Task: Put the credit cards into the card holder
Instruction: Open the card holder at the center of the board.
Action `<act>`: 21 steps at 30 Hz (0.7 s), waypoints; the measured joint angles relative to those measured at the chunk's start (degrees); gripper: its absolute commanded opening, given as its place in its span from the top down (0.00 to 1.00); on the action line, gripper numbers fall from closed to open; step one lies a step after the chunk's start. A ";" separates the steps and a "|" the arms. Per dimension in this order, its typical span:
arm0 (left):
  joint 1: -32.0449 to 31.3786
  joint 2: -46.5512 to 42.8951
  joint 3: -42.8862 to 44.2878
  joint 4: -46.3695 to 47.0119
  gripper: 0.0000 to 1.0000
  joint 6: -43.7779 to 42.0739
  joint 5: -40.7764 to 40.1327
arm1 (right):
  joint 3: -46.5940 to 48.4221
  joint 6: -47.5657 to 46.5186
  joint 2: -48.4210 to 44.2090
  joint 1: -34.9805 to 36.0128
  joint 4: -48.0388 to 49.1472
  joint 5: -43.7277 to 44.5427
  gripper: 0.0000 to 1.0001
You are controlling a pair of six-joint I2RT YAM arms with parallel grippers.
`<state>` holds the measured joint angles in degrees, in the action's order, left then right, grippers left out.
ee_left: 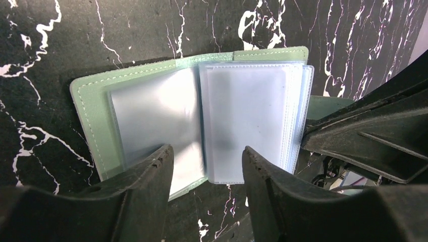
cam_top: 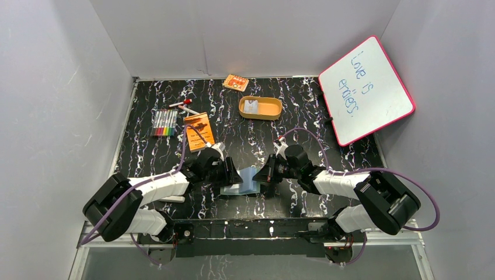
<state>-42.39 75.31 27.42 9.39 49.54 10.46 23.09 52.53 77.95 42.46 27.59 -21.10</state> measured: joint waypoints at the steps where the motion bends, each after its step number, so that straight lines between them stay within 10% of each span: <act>1: 0.00 0.15 -0.02 0.31 0.53 0.00 -0.13 | 0.00 0.00 0.00 0.00 0.09 -0.04 0.91; 10: 0.00 0.39 -1.36 2.58 0.56 0.87 -0.72 | 0.00 0.81 0.15 0.00 1.31 -0.11 0.64; 21: 0.00 0.11 -3.34 5.92 0.59 2.27 -1.03 | -0.09 1.64 2.54 0.00 1.31 -0.07 0.55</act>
<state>-42.39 75.42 24.08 15.31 51.81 9.43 23.00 54.17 80.49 42.46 28.91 -21.17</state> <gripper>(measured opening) 0.420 0.450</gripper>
